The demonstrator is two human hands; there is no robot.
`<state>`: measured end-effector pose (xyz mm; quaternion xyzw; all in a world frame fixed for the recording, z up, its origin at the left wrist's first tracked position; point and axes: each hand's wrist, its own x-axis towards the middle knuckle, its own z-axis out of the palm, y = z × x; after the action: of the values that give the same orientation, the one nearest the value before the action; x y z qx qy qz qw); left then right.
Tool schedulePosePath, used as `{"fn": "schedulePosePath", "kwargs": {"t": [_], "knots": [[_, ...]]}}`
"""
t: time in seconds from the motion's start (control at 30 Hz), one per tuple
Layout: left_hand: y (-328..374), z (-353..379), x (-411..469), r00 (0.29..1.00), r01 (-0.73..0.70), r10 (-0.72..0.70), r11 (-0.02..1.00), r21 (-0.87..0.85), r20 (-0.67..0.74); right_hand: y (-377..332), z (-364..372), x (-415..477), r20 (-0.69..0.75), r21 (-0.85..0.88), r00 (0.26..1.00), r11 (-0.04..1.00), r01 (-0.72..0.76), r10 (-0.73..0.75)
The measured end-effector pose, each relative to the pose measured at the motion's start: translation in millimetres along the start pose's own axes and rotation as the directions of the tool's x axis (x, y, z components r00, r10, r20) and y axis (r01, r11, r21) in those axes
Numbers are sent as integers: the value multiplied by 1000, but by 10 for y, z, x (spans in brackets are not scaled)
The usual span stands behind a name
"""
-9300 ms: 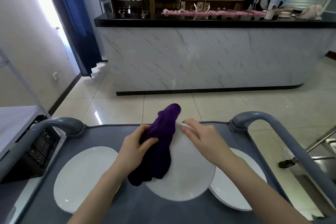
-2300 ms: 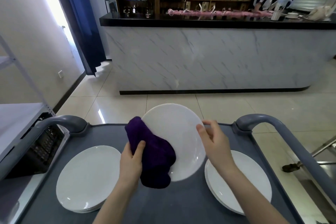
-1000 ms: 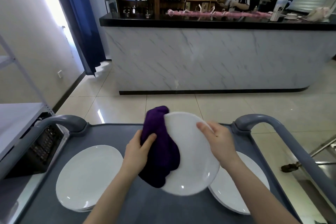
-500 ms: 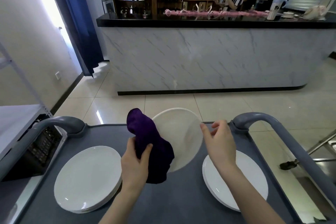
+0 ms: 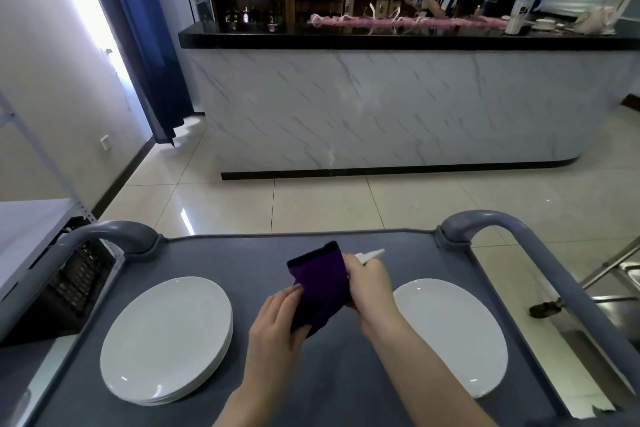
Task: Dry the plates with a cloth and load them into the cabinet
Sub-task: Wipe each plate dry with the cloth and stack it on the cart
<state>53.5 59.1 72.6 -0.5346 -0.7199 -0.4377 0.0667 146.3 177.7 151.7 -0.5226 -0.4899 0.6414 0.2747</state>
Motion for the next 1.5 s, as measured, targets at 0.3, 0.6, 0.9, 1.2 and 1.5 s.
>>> {"fn": "schedulePosePath", "kwargs": {"t": [0.3,0.6,0.9,1.2,1.5], "knots": [[89,-161,35,953,292,-243,891,-348,179,98,-284,-9,145,186,981,978,98,-127],[286,-62,494,868,492,-476,793,-358,140,207,-425,-151,384,189,906,976,111,-177],[391,-39,367,916,335,-238,897,-289,324,139,-510,-107,381,230,905,967,106,-190],[149,-56,691,888,379,-324,917,-122,325,145,-632,-208,443,292,866,950,106,-233],[398,-65,314,880,420,-293,848,-324,374,79,-628,-127,382,320,891,940,121,-245]]}}
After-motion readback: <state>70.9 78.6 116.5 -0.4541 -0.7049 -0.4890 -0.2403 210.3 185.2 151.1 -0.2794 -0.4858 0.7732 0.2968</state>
